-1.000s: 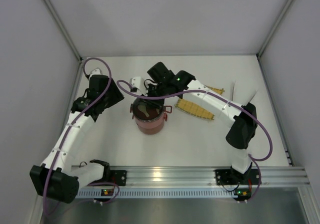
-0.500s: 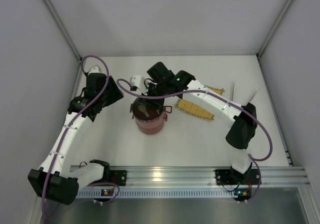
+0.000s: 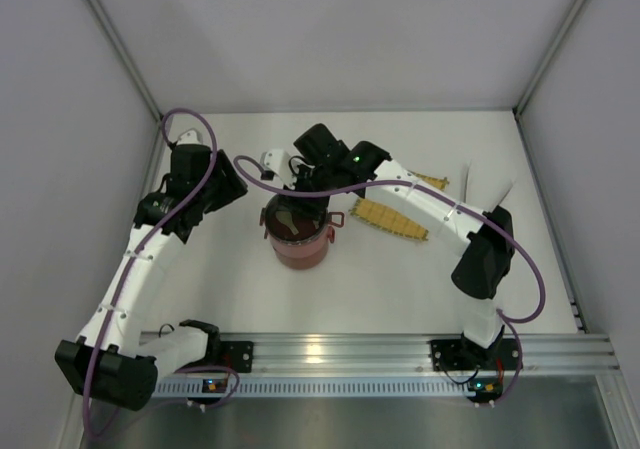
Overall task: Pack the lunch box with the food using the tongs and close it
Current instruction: Close the fastener on the packing box.
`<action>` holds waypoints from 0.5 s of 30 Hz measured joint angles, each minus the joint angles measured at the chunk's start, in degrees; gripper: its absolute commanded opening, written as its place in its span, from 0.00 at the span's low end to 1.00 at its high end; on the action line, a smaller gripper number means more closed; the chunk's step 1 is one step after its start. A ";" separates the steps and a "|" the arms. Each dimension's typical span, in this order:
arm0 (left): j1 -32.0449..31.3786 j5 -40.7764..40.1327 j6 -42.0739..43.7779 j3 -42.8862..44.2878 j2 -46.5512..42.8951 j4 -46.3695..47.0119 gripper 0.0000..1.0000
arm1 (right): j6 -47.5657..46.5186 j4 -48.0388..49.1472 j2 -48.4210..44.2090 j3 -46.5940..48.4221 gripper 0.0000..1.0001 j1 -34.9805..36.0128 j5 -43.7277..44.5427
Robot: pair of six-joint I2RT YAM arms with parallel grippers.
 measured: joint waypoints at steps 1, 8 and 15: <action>0.00 0.11 0.04 0.11 0.00 0.00 0.63 | 0.02 0.02 0.00 0.02 0.57 0.00 0.09; 0.00 0.31 0.17 0.46 0.00 0.00 0.63 | 0.55 -0.13 0.00 0.31 0.64 0.00 0.94; 0.00 0.68 0.20 0.74 0.02 -0.02 0.63 | 0.72 -0.28 0.00 0.42 0.67 0.00 1.22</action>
